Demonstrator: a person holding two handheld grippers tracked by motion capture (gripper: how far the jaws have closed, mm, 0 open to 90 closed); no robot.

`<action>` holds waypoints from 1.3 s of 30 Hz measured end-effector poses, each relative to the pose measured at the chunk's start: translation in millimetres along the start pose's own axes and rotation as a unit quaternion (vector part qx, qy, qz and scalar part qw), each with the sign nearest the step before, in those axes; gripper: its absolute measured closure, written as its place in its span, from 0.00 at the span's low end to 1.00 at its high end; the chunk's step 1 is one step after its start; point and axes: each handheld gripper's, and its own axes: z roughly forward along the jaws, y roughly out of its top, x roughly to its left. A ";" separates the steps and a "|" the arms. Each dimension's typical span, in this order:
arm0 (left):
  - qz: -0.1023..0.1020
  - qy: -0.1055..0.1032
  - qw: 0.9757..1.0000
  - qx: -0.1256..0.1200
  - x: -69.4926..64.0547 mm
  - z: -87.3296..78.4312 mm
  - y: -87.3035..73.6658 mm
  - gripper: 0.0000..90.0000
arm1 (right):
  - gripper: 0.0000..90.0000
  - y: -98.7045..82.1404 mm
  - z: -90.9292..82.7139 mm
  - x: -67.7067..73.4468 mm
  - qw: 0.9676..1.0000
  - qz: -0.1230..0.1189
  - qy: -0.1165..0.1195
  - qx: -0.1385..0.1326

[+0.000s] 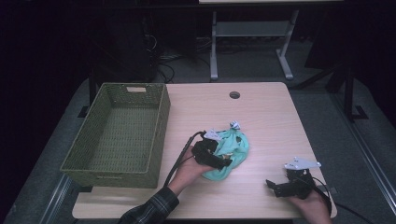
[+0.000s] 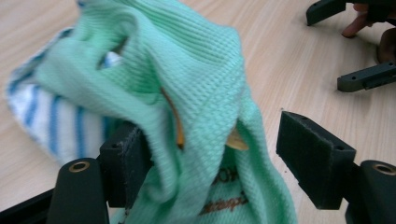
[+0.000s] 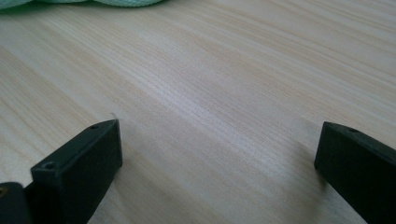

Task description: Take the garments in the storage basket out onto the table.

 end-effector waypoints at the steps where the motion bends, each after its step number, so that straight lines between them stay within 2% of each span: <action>1: 0.000 0.002 1.000 -0.002 1.4 -3.1 -0.1 0.29 | 0.00 0.0 0.0 -0.1 1.000 0.000 0.000 0.000; 7: -0.009 0.017 1.000 -0.022 12.8 -21.2 -1.6 0.33 | 0.00 0.0 0.0 -0.1 1.000 0.000 0.000 0.000; 9: -0.015 0.016 0.999 -0.034 17.9 -27.5 -2.2 0.42 | 0.00 0.0 0.0 -0.1 1.000 0.000 0.000 0.000; 13: -0.032 0.012 0.998 -0.044 26.4 -29.7 -2.7 0.51 | 0.00 0.0 0.0 -0.1 1.000 0.000 0.000 0.000; 16: -0.042 0.007 0.998 -0.042 31.2 -26.1 -3.7 0.53 | 0.00 0.0 0.0 -0.1 1.000 0.000 0.000 0.000; 25: -0.031 0.008 0.999 -0.027 29.4 -13.0 -3.0 0.58 | 0.00 0.0 0.0 -0.1 1.000 0.000 0.000 0.000; 31: -0.024 0.007 0.999 -0.019 29.7 -8.7 -3.6 0.72 | 0.00 0.8 0.6 -0.2 1.000 0.002 -0.002 0.001; 36: -0.018 0.012 1.000 -0.010 31.2 -7.7 -2.6 0.94 | 0.00 0.8 0.6 -0.2 1.000 0.002 -0.002 0.001; 39: -0.014 0.022 1.000 -0.013 29.2 -9.7 1.0 0.98 | 0.00 0.8 0.6 -0.2 1.000 0.002 -0.002 0.001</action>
